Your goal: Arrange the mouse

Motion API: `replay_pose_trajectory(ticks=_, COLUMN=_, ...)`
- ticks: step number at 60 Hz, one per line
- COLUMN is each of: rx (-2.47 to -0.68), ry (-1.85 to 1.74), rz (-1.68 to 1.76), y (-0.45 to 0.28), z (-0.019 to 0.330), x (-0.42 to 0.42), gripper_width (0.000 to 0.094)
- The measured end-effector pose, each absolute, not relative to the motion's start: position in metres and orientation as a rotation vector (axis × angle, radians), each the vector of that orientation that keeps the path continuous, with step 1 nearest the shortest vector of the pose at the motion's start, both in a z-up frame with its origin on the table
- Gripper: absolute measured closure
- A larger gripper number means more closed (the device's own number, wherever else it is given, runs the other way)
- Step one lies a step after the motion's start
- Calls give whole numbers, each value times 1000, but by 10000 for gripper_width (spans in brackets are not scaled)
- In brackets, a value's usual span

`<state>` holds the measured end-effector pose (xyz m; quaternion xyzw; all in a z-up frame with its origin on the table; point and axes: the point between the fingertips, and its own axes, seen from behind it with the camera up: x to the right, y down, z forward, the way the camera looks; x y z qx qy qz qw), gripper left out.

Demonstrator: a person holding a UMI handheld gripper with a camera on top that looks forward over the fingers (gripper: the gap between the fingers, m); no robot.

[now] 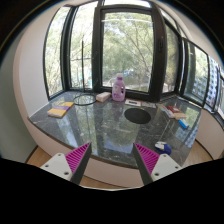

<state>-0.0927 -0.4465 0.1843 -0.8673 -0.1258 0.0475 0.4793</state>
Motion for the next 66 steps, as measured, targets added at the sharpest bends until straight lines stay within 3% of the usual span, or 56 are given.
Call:
replay_pose_trajectory(ticks=7, rx=-2165, ry=-270, rz=99, y=-453, z=165, x=-71, gripper_width=92)
replay_pose_trajectory(ticks=17, rx=-2264, ry=-177, rz=39, y=-450, z=105, x=19, gripper_width=91)
replay_pose_trajectory(ticks=36, rx=-2256, ry=-1, rz=-102, y=-374, z=42, x=171, gripper_width=86)
replay_pose_trajectory(ticks=53, rx=-2267, ry=-58, rz=-24, y=-296, z=-4, x=188, gripper_width=85)
replay_pose_trajectory(ticks=66, rx=-2245, ry=-25, rz=-30, y=-254, z=-8, x=204, gripper_width=85)
